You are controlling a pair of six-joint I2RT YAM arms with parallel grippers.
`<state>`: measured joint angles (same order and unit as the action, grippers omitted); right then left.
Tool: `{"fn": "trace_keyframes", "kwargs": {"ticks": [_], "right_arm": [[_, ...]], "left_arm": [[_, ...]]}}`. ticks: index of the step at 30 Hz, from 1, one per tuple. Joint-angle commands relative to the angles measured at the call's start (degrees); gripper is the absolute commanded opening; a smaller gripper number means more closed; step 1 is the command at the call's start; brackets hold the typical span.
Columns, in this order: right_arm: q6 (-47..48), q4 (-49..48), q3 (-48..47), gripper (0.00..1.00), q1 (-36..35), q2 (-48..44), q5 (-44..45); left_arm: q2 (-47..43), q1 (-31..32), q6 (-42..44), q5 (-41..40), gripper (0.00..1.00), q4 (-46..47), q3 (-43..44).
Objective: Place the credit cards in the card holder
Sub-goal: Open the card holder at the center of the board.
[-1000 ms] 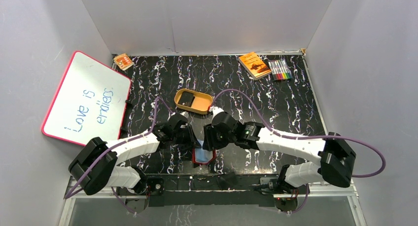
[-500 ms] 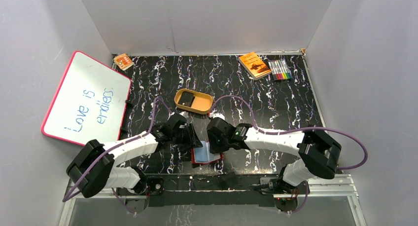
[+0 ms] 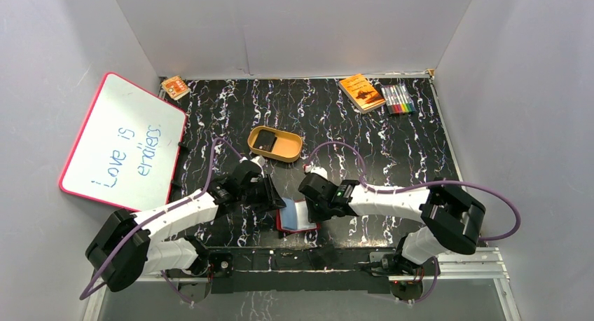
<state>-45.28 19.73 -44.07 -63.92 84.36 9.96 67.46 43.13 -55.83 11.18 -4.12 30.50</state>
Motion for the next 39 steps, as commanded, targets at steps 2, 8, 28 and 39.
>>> {"fn": "trace_keyframes", "kwargs": {"ticks": [2, 8, 28, 39], "right_arm": [[-1.6, -0.4, 1.4, 0.25, 0.3, -1.7, 1.4], [-2.1, -0.7, 2.4, 0.24, 0.5, -2.5, 1.5], [-3.3, -5.5, 8.2, 0.24, 3.0, -4.5, -0.9], [-4.4, -6.3, 10.0, 0.38, 4.1, -7.4, -1.8]], "left_arm": [[-2.2, -0.1, 0.8, 1.2, 0.22, -0.5, 0.1], [-2.2, 0.0, 0.9, 1.6, 0.12, -0.3, -0.1], [-3.0, 0.0, 0.6, 5.7, 0.14, 0.8, 1.3], [-3.4, -0.1, 0.0, 4.6, 0.00, -0.9, 2.1]]}}
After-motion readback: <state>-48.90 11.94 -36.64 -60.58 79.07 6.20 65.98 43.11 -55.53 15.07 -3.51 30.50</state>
